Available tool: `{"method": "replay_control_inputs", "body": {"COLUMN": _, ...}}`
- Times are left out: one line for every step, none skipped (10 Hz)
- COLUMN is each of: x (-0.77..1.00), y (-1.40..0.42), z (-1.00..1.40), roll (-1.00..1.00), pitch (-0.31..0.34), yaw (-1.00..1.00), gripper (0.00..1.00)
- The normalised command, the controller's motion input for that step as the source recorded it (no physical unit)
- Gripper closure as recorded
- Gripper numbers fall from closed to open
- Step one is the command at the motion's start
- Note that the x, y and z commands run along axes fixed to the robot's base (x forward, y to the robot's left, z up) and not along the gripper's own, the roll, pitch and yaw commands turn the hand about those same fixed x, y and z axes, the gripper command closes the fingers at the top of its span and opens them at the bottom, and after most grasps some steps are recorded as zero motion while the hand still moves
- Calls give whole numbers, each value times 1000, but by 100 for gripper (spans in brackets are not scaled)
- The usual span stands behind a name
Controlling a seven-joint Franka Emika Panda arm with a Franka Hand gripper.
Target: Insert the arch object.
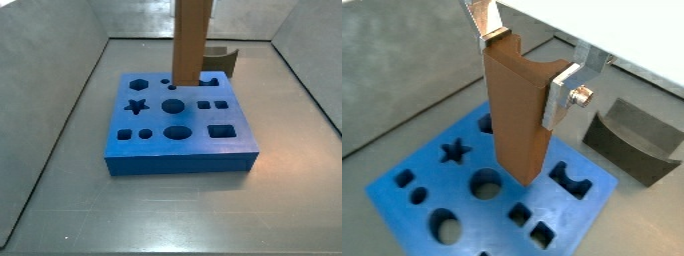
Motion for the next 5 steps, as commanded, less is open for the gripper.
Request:
{"method": "replay_control_inputs", "body": {"x": 617, "y": 374, "z": -260, "roll": 0, "pitch": 56, "yaw": 17, "gripper": 100}}
{"method": "replay_control_inputs", "body": {"x": 551, "y": 340, "z": -254, "roll": 0, "pitch": 29, "yaw": 51, "gripper": 100}}
{"method": "replay_control_inputs", "body": {"x": 531, "y": 309, "z": -237, "roll": 0, "pitch": 31, "yaw": 51, "gripper": 100}}
{"method": "replay_control_inputs", "body": {"x": 551, "y": 291, "z": -220, "roll": 6, "pitch": 59, "yaw": 29, "gripper": 100}}
{"method": "replay_control_inputs", "body": {"x": 554, "y": 266, "z": -217, "roll": 0, "pitch": 67, "yaw": 9, "gripper": 100}}
